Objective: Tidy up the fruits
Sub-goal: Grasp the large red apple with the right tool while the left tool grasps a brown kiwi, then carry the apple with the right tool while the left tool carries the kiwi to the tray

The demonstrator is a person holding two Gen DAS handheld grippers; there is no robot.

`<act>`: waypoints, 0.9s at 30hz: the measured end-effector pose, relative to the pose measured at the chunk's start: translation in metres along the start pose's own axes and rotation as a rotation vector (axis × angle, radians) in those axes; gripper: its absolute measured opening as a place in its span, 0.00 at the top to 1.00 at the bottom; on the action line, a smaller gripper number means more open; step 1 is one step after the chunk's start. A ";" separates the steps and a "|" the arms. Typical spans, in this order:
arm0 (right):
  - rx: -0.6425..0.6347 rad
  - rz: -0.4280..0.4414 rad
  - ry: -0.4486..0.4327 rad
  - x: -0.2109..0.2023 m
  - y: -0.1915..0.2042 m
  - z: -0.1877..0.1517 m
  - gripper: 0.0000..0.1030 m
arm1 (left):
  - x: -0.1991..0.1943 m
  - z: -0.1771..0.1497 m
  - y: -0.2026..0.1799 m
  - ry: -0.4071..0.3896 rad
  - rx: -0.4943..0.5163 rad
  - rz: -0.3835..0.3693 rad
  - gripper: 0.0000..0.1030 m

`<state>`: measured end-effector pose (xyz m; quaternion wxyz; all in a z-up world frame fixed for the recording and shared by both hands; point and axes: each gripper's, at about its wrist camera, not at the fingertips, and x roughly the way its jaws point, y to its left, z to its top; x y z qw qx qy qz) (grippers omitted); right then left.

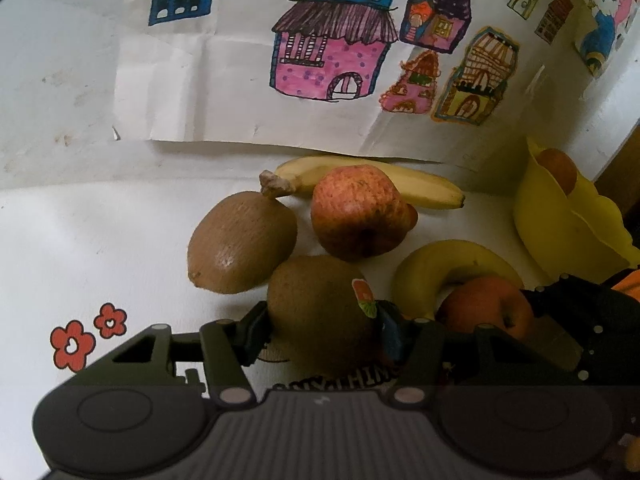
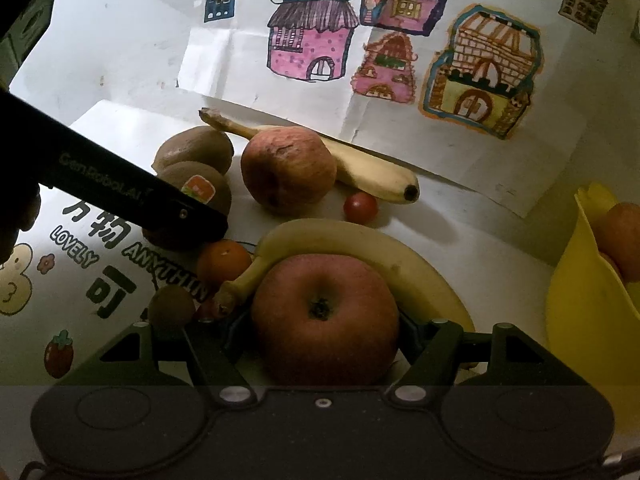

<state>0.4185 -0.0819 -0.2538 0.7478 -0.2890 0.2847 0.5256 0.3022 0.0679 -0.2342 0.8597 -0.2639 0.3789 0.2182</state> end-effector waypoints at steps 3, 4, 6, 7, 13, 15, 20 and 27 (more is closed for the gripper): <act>0.008 -0.013 0.004 -0.001 0.002 -0.001 0.30 | -0.002 -0.001 0.002 0.003 -0.007 -0.009 0.42; 0.010 -0.015 0.006 -0.001 0.004 -0.001 0.30 | -0.003 -0.001 0.004 0.004 -0.019 -0.011 0.42; 0.009 -0.030 0.007 -0.002 0.007 -0.001 0.30 | -0.006 -0.003 0.005 0.004 -0.027 -0.001 0.42; 0.007 -0.035 0.008 -0.002 0.008 -0.001 0.30 | -0.007 -0.004 0.005 0.003 -0.029 0.006 0.42; 0.002 -0.035 0.011 -0.008 0.015 -0.006 0.30 | -0.015 -0.012 0.012 0.006 -0.049 0.012 0.42; 0.002 -0.035 0.013 -0.012 0.018 -0.007 0.30 | -0.018 -0.015 0.013 0.009 -0.054 0.010 0.42; 0.050 -0.028 0.008 -0.023 0.024 -0.011 0.30 | -0.026 -0.026 0.014 0.016 -0.062 -0.010 0.42; 0.089 -0.018 0.005 -0.036 0.040 -0.017 0.30 | -0.036 -0.037 0.014 0.021 -0.069 -0.031 0.42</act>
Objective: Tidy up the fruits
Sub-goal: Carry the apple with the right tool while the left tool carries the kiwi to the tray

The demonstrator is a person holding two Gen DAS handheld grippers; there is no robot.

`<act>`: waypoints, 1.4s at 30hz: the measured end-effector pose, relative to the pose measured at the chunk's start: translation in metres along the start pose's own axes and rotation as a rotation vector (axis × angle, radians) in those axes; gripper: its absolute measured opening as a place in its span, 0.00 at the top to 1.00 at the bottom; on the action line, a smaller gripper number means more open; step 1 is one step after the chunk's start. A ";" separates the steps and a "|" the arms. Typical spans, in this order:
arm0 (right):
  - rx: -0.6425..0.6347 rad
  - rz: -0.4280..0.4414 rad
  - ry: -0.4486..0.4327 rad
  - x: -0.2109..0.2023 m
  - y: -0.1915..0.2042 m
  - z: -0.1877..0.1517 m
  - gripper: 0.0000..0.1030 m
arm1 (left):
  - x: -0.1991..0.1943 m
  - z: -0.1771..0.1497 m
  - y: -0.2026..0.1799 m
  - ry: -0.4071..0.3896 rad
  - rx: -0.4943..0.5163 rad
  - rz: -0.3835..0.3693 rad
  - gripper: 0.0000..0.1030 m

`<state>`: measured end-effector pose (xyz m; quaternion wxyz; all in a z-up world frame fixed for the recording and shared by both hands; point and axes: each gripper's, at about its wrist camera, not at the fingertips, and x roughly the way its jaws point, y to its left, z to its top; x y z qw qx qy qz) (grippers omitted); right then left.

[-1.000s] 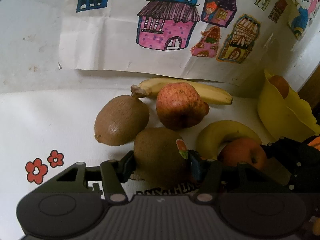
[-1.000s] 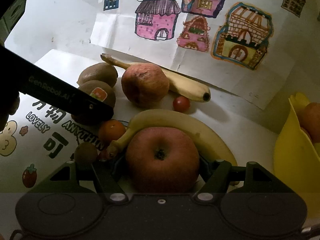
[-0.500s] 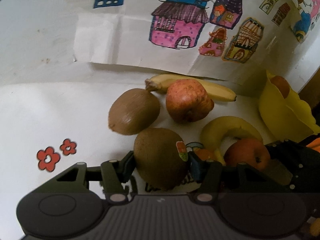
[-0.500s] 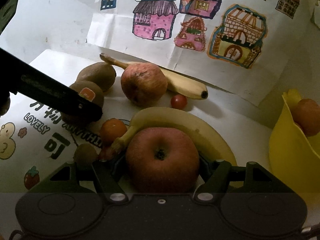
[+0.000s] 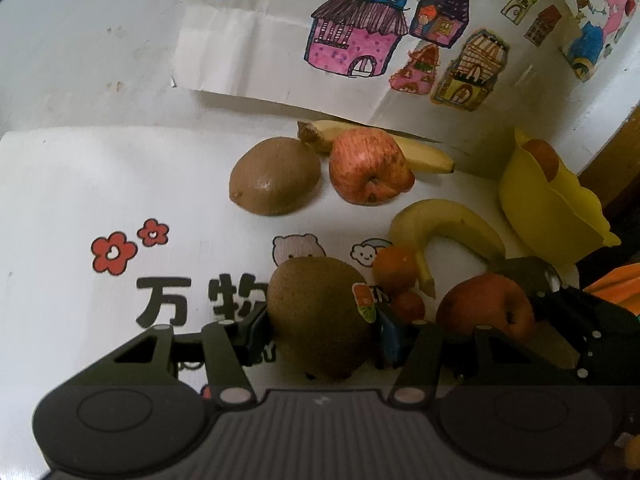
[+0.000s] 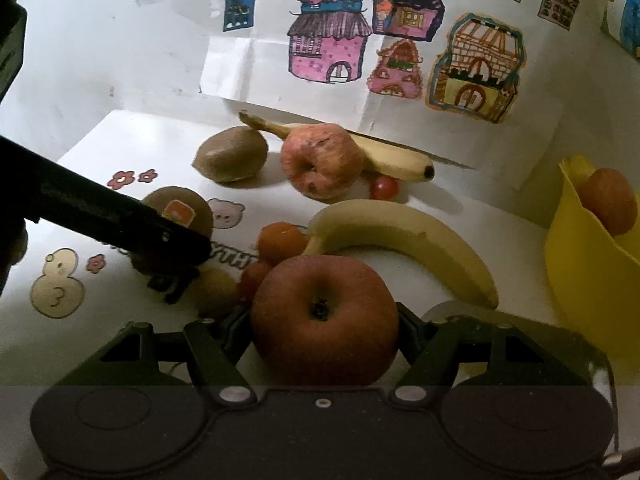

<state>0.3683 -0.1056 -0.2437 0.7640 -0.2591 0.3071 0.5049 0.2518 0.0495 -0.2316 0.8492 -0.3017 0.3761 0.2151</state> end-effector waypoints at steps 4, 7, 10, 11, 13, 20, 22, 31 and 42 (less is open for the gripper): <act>0.046 -0.004 -0.016 -0.010 0.002 -0.002 0.30 | -0.007 -0.002 0.001 -0.017 -0.007 -0.021 0.42; 0.074 -0.011 -0.028 -0.019 0.003 -0.002 0.30 | -0.014 -0.003 -0.001 -0.035 -0.019 -0.042 0.42; 0.107 -0.028 -0.042 -0.030 0.000 -0.004 0.30 | -0.019 -0.002 -0.010 -0.048 0.003 -0.063 0.42; 0.119 -0.036 -0.047 -0.034 -0.002 -0.005 0.30 | -0.021 -0.001 -0.014 -0.050 0.012 -0.074 0.42; 0.148 -0.060 -0.057 -0.044 -0.007 -0.008 0.30 | -0.021 0.002 -0.023 -0.051 0.029 -0.096 0.42; 0.242 -0.190 -0.074 -0.080 -0.036 -0.026 0.30 | -0.014 0.007 -0.063 -0.049 0.103 -0.172 0.42; 0.269 -0.223 -0.071 -0.086 -0.048 -0.033 0.30 | -0.009 0.009 -0.077 -0.048 0.120 -0.191 0.42; 0.353 -0.327 -0.043 -0.098 -0.088 -0.067 0.30 | 0.022 0.006 -0.132 -0.023 0.197 -0.262 0.42; 0.385 -0.345 -0.022 -0.092 -0.108 -0.084 0.30 | 0.053 -0.006 -0.170 0.033 0.262 -0.284 0.42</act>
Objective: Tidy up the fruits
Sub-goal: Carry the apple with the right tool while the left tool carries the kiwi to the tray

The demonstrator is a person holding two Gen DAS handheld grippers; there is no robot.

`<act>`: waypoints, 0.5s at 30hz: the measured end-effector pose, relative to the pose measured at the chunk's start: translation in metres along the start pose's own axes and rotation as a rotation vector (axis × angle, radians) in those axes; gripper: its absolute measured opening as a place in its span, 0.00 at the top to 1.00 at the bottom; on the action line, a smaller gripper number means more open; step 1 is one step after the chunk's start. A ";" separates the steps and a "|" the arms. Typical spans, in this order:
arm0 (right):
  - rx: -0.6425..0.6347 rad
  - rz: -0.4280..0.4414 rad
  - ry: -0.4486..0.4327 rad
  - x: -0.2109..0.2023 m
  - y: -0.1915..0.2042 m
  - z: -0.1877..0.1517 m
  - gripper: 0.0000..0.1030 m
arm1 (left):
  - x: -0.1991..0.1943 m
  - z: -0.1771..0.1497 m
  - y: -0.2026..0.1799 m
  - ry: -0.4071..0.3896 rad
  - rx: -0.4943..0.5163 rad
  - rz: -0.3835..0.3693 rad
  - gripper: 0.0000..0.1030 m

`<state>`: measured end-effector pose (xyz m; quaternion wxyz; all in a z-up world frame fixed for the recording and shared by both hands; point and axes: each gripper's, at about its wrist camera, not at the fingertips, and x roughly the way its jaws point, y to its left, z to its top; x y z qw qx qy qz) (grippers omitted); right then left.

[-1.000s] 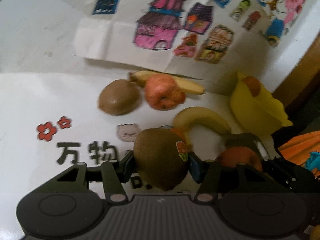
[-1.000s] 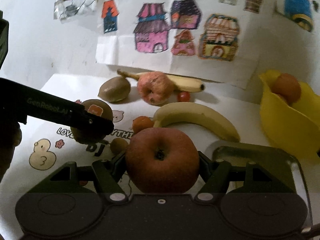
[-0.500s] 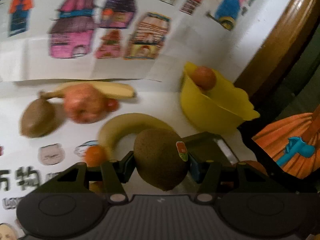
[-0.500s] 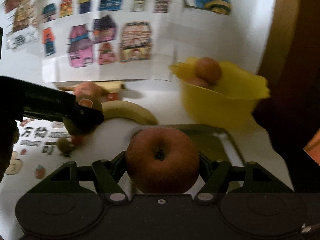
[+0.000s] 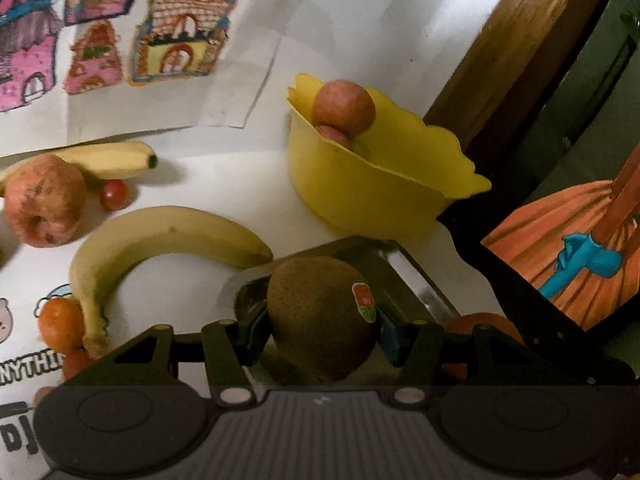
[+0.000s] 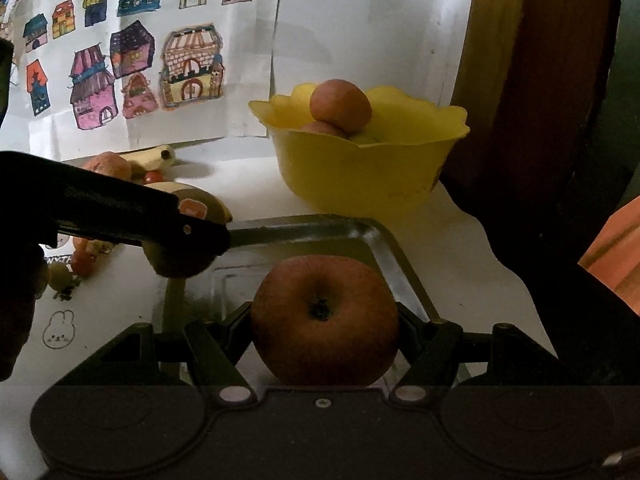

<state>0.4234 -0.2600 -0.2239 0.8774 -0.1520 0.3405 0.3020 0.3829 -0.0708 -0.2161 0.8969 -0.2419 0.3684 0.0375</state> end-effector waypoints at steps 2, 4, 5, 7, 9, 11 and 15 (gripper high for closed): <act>-0.003 0.000 0.001 0.002 -0.001 0.000 0.30 | 0.004 -0.001 -0.002 0.011 0.009 0.005 0.42; -0.004 0.001 0.003 0.004 -0.002 0.000 0.30 | 0.008 -0.002 -0.004 0.020 0.014 0.011 0.42; -0.003 0.002 0.005 0.006 -0.002 0.000 0.30 | 0.009 -0.002 -0.004 0.023 0.016 0.012 0.42; -0.003 0.003 0.008 0.008 -0.002 -0.001 0.30 | 0.011 -0.003 -0.005 0.027 0.020 0.013 0.42; -0.006 0.003 0.010 0.009 -0.001 -0.002 0.30 | 0.013 -0.003 -0.006 0.030 0.024 0.015 0.42; -0.008 0.005 0.014 0.010 0.000 -0.003 0.30 | 0.013 -0.004 -0.006 0.031 0.024 0.015 0.42; -0.011 0.009 0.022 0.012 0.001 -0.003 0.30 | 0.015 -0.005 -0.004 0.036 0.025 0.022 0.42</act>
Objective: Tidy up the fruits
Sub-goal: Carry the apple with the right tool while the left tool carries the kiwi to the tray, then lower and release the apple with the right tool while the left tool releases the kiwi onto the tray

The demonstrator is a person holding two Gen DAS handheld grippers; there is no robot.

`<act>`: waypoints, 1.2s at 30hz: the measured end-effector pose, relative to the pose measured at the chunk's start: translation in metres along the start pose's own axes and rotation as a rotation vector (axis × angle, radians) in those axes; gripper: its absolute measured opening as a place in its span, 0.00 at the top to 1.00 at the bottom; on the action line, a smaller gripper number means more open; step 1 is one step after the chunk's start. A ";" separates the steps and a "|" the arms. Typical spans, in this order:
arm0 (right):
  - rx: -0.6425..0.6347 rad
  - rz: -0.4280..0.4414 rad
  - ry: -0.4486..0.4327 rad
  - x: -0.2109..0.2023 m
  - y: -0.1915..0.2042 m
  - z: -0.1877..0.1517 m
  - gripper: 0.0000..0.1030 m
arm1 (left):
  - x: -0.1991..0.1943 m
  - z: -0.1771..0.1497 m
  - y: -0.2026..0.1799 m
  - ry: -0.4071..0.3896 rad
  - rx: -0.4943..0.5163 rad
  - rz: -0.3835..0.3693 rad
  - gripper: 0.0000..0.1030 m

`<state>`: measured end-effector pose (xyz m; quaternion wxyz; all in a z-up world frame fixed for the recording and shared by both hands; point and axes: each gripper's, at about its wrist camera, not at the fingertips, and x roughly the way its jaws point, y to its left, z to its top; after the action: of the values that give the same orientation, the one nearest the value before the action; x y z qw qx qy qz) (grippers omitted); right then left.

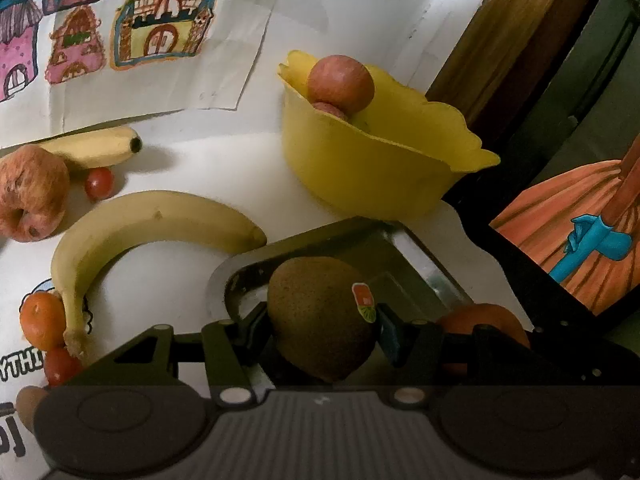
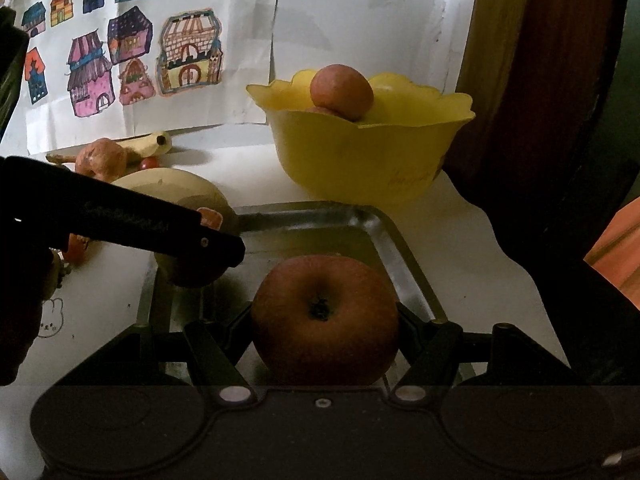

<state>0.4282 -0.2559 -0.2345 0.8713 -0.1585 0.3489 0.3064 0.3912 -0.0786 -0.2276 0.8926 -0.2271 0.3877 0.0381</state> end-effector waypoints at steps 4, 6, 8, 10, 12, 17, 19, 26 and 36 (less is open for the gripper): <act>0.003 0.000 0.005 0.000 0.001 -0.001 0.30 | 0.002 -0.001 0.001 0.009 0.001 0.007 0.42; 0.005 -0.001 0.008 0.001 0.001 -0.001 0.30 | 0.003 -0.002 0.002 0.011 0.001 0.008 0.42; 0.006 -0.001 0.009 0.000 0.001 -0.002 0.30 | 0.004 -0.002 0.002 0.013 0.000 0.008 0.42; 0.006 -0.002 0.012 0.001 0.001 -0.001 0.30 | 0.004 -0.003 0.003 0.015 -0.005 0.007 0.42; 0.008 -0.002 0.013 0.001 0.001 -0.001 0.29 | 0.005 -0.002 0.003 0.012 -0.008 0.005 0.42; 0.016 -0.005 0.018 0.002 0.002 -0.003 0.29 | 0.006 -0.003 0.004 0.013 -0.003 0.004 0.42; 0.024 -0.005 0.021 0.002 0.002 -0.003 0.29 | 0.006 -0.004 0.004 0.013 -0.001 0.002 0.42; 0.049 -0.005 0.036 0.004 0.001 -0.006 0.29 | 0.007 -0.004 0.004 0.017 0.008 0.001 0.42; 0.041 -0.025 0.037 0.003 0.005 -0.007 0.29 | 0.006 -0.005 0.007 0.010 -0.002 -0.014 0.41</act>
<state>0.4236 -0.2544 -0.2422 0.8717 -0.1507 0.3691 0.2851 0.3901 -0.0756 -0.2376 0.8906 -0.2310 0.3904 0.0311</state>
